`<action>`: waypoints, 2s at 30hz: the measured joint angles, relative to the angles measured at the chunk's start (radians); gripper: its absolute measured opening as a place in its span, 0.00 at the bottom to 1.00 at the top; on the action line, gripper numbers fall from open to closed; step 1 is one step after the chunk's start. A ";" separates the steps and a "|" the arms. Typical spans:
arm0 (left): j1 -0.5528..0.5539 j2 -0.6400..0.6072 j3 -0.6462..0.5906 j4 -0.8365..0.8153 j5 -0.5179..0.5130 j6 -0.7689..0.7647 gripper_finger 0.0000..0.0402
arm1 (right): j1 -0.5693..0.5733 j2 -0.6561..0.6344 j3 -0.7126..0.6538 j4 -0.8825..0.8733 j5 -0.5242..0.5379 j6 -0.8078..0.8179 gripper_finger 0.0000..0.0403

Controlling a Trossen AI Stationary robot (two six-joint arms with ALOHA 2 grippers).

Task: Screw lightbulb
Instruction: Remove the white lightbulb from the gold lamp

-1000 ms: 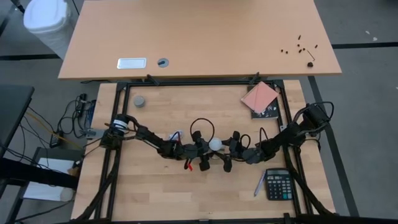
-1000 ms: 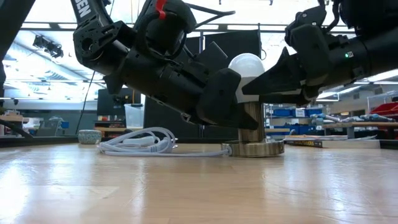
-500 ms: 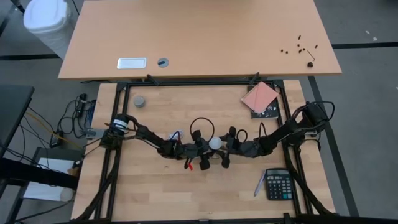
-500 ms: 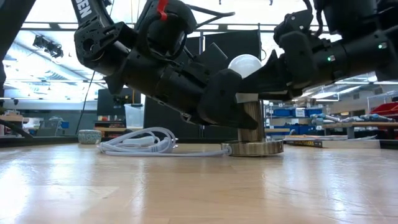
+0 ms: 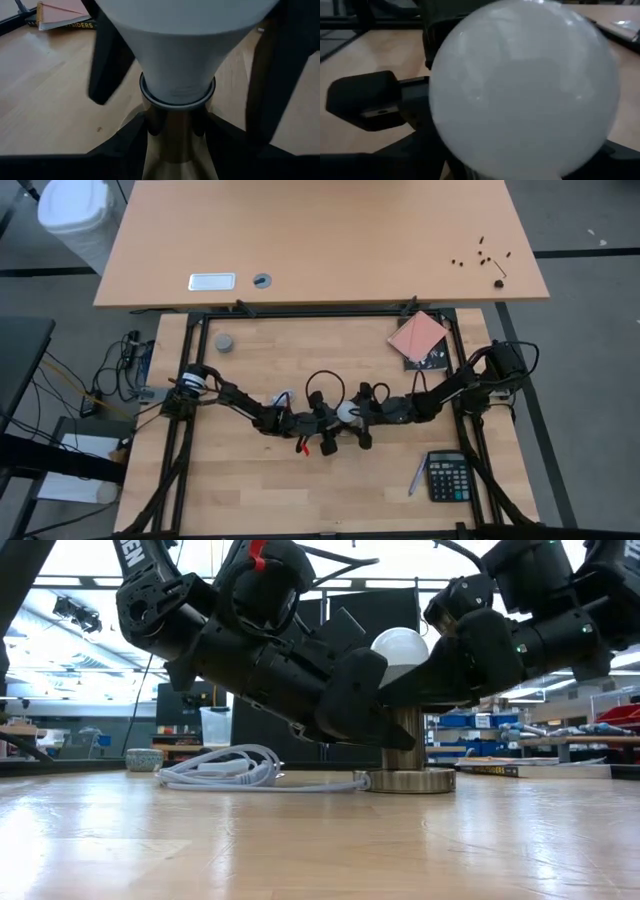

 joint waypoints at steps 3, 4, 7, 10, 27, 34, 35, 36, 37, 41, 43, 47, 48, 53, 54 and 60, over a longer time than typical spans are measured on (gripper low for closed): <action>-0.001 0.000 0.000 -0.003 0.000 -0.014 0.45 | 0.018 0.000 -0.005 0.008 0.052 -0.013 0.79; -0.001 0.000 0.000 -0.004 -0.001 -0.019 0.45 | 0.024 0.000 -0.009 0.016 0.069 -0.018 0.79; -0.001 0.000 0.000 -0.004 -0.001 -0.021 0.45 | 0.035 0.000 -0.012 0.062 0.085 -0.051 0.77; -0.001 0.000 0.000 -0.004 0.000 -0.024 0.45 | 0.039 0.000 -0.013 0.098 0.091 -0.058 0.74; -0.001 -0.002 0.002 -0.012 0.038 -0.001 0.45 | 0.022 0.000 -0.013 0.099 0.080 -0.103 0.59; -0.002 -0.003 0.002 -0.014 0.087 0.036 0.45 | 0.014 0.000 -0.014 0.093 -0.016 -0.081 0.57; -0.002 -0.003 0.002 -0.014 0.100 0.046 0.45 | 0.013 0.000 -0.014 0.092 -0.037 -0.082 0.57; -0.002 -0.003 0.002 -0.014 0.111 0.058 0.45 | 0.012 0.000 -0.014 0.092 -0.056 -0.084 0.57; -0.002 -0.003 0.002 -0.014 0.126 0.067 0.45 | 0.011 0.000 -0.014 0.092 -0.075 -0.085 0.57; -0.002 -0.003 0.002 -0.013 0.184 0.115 0.45 | -0.007 0.000 -0.014 0.078 -0.187 -0.084 0.56; -0.002 -0.003 0.002 -0.013 0.214 0.135 0.45 | -0.018 -0.001 -0.014 0.073 -0.260 -0.083 0.56; -0.002 -0.003 0.002 -0.012 0.266 0.168 0.45 | -0.039 -0.001 -0.013 0.072 -0.395 -0.091 0.56; -0.002 -0.002 0.002 -0.011 0.275 0.175 0.45 | -0.046 -0.001 -0.013 0.071 -0.424 -0.098 0.56; -0.002 -0.001 0.002 -0.002 0.306 0.188 0.45 | -0.080 0.000 -0.013 0.070 -0.539 -0.138 0.56; -0.002 -0.001 0.002 0.000 0.306 0.188 0.45 | -0.088 0.000 -0.013 0.070 -0.562 -0.145 0.56; -0.002 0.000 0.000 0.007 0.298 0.166 0.45 | -0.124 0.000 -0.013 0.067 -0.629 -0.153 0.57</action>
